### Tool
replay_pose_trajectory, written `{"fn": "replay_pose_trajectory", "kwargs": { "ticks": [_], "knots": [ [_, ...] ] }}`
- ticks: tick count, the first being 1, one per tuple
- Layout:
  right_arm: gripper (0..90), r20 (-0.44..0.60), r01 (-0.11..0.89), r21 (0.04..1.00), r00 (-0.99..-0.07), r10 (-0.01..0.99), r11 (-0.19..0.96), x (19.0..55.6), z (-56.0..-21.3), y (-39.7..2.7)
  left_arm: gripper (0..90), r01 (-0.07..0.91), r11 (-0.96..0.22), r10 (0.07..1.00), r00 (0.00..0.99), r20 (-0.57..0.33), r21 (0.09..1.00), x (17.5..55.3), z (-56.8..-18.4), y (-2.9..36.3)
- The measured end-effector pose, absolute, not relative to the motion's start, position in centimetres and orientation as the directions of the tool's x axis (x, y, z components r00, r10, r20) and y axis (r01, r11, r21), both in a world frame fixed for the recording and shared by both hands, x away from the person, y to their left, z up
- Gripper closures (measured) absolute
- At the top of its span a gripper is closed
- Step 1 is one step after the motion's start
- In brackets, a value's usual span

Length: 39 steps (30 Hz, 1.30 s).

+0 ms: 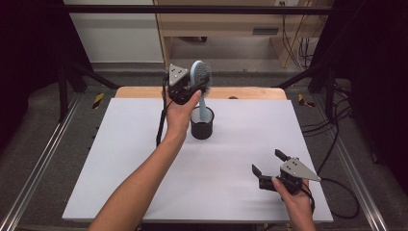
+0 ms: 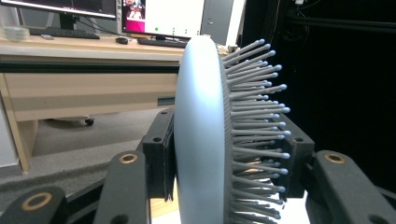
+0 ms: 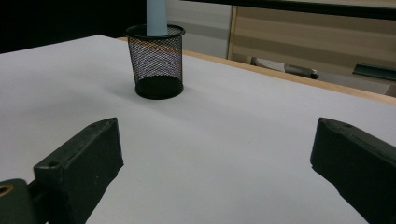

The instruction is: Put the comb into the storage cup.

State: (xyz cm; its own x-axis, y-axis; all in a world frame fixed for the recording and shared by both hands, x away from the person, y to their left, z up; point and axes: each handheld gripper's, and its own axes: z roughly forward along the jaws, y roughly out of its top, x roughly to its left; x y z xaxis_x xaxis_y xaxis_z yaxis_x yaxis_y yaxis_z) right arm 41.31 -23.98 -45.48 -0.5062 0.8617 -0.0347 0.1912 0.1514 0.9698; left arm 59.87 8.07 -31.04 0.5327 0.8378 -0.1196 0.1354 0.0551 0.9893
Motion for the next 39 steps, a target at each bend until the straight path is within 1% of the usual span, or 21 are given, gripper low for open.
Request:
{"fn": "replay_pose_trajectory", "kwargs": {
  "ticks": [5, 9, 18, 22, 30, 39],
  "knots": [
    [2.4, -0.037, 0.193, 0.969, -0.509, 0.860, 0.156, 41.3, -45.5, -23.9, 49.7, 0.143, 0.061, 0.840, 0.527, -0.128, 0.988, 60.1, -31.5, 7.9],
    [2.5, -0.038, 0.193, 0.968, -0.510, 0.859, 0.157, 41.3, -45.5, -23.9, 49.6, 0.144, 0.043, 0.841, 0.529, -0.114, 0.989, 60.1, -31.9, 7.6],
    [2.5, -0.037, 0.194, 0.968, -0.512, 0.858, 0.157, 41.3, -45.5, -23.9, 49.6, 0.157, 0.066, 0.840, 0.524, -0.139, 0.985, 60.4, -32.7, 7.7],
    [2.3, -0.034, 0.188, 0.971, -0.502, 0.864, 0.147, 41.3, -45.4, -24.0, 49.7, 0.166, 0.094, 0.836, 0.522, -0.169, 0.982, 60.5, -33.1, 7.9],
    [2.5, -0.037, 0.191, 0.969, -0.511, 0.859, 0.156, 41.3, -45.5, -23.9, 49.6, 0.193, 0.154, 0.833, 0.502, -0.232, 0.969, 60.9, -34.0, 8.6],
    [2.5, -0.033, 0.196, 0.968, -0.512, 0.858, 0.155, 41.3, -45.5, -23.9, 49.6, 0.206, 0.170, 0.834, 0.491, -0.252, 0.964, 61.1, -34.6, 9.0]
  ]
}}
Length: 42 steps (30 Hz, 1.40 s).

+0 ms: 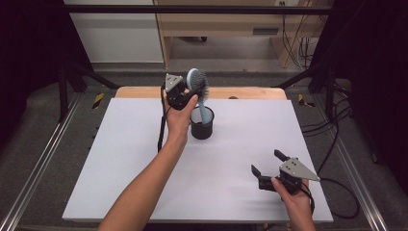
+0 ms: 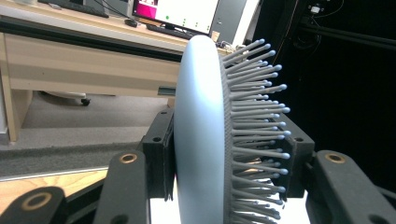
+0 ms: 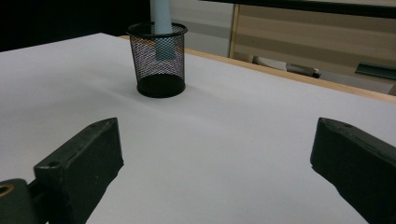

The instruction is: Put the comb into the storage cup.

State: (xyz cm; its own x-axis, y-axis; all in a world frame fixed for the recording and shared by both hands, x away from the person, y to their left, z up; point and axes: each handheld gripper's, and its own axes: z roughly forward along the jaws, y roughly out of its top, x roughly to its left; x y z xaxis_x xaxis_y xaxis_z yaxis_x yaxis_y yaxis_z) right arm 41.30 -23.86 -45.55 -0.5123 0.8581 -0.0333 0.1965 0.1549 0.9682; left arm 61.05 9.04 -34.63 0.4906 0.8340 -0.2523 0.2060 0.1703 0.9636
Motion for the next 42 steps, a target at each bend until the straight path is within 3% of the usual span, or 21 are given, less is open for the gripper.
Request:
{"fn": "replay_pose_trajectory", "kwargs": {
  "ticks": [42],
  "knots": [
    [2.5, -0.028, 0.204, 0.966, -0.525, 0.850, 0.158, 41.4, -45.7, -23.6, 49.5, 0.250, 0.231, 0.828, 0.457, -0.324, 0.941, 61.5, -36.5, 9.6]
  ]
}}
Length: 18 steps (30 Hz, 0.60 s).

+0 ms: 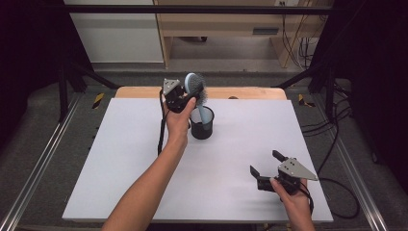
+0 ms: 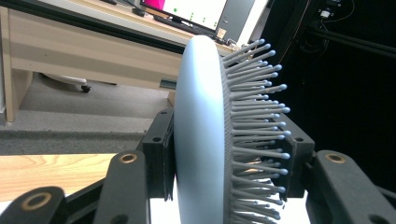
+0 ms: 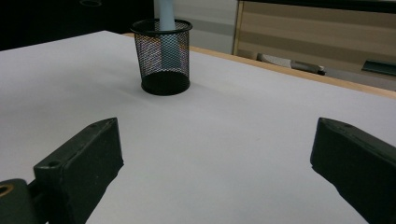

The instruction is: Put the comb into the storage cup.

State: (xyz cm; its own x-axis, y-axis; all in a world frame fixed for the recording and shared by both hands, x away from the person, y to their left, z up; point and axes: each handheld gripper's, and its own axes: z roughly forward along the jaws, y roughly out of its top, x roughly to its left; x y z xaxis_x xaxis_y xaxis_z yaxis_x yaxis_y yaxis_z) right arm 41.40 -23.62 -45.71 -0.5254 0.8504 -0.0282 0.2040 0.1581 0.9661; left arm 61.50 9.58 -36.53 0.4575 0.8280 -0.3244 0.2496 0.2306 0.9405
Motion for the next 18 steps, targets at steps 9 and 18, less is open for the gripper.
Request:
{"fn": "replay_pose_trajectory", "kwargs": {
  "ticks": [9, 18],
  "knots": [
    [2.5, -0.025, 0.205, 0.966, -0.525, 0.851, 0.155, 41.37, -45.67, -23.64, 49.5, 0.257, 0.231, 0.828, 0.454, -0.328, 0.939, 61.48, -36.98, 9.48],
    [2.5, -0.026, 0.205, 0.966, -0.526, 0.850, 0.157, 41.40, -45.70, -23.64, 49.5, 0.262, 0.229, 0.828, 0.454, -0.329, 0.937, 61.45, -37.38, 9.47]
  ]
}}
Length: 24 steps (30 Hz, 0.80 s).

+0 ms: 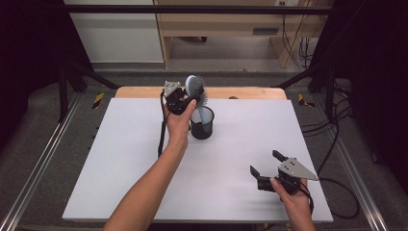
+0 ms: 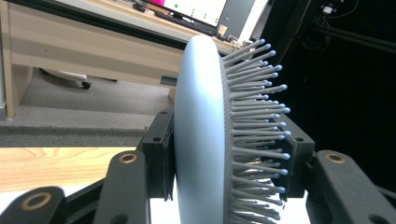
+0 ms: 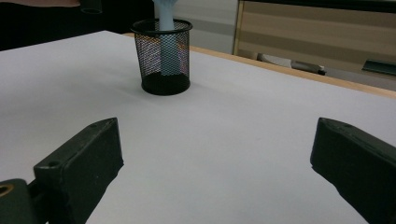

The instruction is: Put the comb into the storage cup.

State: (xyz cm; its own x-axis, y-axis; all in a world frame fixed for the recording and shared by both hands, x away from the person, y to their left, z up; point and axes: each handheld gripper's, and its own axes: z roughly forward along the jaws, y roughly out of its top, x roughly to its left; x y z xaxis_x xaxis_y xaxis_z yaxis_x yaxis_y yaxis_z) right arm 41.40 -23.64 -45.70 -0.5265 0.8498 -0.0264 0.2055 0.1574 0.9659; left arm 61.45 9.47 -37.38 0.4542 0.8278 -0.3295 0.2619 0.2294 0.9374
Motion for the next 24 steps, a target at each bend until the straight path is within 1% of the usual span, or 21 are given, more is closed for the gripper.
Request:
{"fn": "replay_pose_trajectory", "kwargs": {
  "ticks": [24],
  "knots": [
    [2.5, -0.028, 0.206, 0.965, -0.531, 0.847, 0.161, 41.55, -45.77, -23.53, 49.5, 0.266, 0.229, 0.828, 0.452, -0.331, 0.936, 61.53, -37.88, 9.64]
  ]
}}
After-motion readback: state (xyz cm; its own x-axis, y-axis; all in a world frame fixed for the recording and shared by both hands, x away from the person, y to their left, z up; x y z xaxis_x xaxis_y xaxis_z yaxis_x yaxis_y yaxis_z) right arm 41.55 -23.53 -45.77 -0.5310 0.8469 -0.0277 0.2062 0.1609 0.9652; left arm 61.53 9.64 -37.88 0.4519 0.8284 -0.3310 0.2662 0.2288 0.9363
